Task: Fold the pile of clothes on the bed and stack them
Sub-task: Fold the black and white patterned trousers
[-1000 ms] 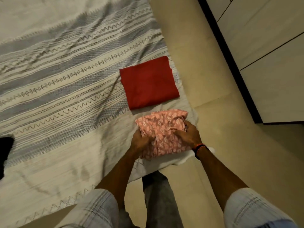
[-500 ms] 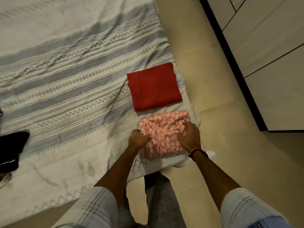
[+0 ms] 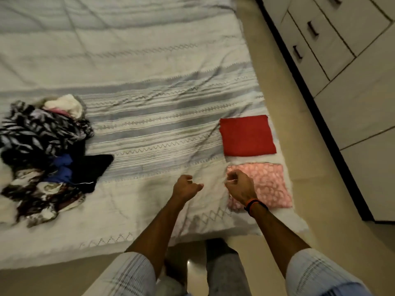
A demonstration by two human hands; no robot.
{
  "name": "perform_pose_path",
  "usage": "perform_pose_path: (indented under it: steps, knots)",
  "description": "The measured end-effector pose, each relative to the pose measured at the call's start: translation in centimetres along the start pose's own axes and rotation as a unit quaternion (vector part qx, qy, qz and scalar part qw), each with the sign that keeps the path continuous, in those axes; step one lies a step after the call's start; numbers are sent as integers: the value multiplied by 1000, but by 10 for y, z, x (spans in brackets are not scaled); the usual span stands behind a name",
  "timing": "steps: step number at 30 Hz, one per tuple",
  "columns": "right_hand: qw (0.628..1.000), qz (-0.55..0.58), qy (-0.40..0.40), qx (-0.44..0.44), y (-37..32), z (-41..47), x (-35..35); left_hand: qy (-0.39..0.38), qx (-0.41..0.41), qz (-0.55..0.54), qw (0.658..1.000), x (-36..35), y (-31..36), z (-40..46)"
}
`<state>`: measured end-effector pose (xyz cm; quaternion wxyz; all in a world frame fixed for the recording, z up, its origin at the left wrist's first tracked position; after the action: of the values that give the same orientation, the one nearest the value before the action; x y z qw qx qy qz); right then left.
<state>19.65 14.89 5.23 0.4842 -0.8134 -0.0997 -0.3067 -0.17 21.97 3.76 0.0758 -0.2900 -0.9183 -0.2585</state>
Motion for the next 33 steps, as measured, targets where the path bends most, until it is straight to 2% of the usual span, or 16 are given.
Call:
perform_pose_path:
  steps: [10,18,25,28,33]
  knots:
    - [984,-16,-94,151,-175,-51,-132,80,-13,-114,990,213,-88,-51]
    - [960,-25,-176,216,-275,-40,-237,136,26,-186,973,330,-135,-46]
    - [942,-41,-233,240,-342,-9,-319,168,50,-254,951,410,-149,-25]
    - [935,-49,-255,243,-369,6,-341,198,43,-242,949,440,-141,-20]
    - [926,-82,-265,258,-405,35,-374,187,39,-256,947,485,-121,5]
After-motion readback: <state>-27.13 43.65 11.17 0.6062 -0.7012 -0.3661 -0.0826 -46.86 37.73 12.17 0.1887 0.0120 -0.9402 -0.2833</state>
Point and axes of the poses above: each hand's wrist, its own z-axis towards the middle knuckle, its own x-axis out of the back of the hand, y = z × x, the point moved 5 cm from there along z, towards the middle knuckle, and after that the axes turned 12 degrees about x, right-handed, at the moved point
